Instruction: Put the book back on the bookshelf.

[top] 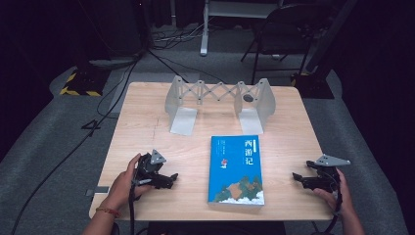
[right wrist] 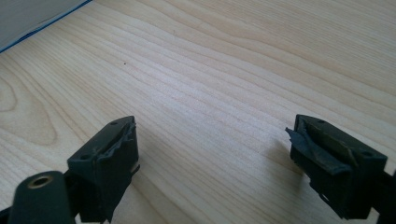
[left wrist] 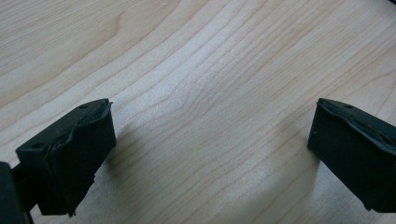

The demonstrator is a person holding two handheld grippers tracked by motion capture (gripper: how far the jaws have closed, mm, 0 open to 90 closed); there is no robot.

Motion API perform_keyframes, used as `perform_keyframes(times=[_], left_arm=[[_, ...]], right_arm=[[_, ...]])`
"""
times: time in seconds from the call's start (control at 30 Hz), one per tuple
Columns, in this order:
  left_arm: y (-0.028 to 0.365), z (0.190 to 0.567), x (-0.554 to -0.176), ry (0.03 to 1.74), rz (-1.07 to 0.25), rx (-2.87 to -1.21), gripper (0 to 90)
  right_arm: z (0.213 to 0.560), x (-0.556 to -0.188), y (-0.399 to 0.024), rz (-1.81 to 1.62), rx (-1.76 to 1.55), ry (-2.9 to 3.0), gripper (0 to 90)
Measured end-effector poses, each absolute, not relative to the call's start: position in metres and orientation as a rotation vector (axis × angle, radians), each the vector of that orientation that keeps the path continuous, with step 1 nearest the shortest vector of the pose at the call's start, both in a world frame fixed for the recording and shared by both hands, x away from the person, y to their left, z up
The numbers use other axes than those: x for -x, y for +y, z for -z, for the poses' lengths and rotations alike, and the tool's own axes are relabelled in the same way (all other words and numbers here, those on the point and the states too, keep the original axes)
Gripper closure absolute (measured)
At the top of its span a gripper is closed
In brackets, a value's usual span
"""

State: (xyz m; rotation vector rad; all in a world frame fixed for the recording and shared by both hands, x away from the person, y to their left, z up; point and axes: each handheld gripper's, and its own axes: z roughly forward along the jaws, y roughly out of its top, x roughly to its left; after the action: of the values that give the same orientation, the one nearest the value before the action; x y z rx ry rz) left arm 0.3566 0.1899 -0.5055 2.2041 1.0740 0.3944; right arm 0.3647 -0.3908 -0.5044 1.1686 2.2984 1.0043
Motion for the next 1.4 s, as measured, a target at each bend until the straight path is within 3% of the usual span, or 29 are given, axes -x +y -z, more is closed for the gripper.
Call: perform_keyframes(times=[0.53, 1.2, 1.4], left_arm=[[0.182, 0.506, -0.345, 0.983, -0.350, -2.243, 0.3], [0.136, 0.505, -0.314, 0.700, -0.241, -2.332, 0.3], [0.121, 0.506, -0.307, 0.660, -0.223, -2.341, 0.3]], right_arm=[[0.503, -0.368, -0.384, -1.003, -1.122, 2.347, 14.7], [0.499, -0.365, -0.286, -1.052, -0.698, 2.654, 13.6], [0.500, -0.369, -0.281, -1.016, -0.733, 2.663, 5.3]])
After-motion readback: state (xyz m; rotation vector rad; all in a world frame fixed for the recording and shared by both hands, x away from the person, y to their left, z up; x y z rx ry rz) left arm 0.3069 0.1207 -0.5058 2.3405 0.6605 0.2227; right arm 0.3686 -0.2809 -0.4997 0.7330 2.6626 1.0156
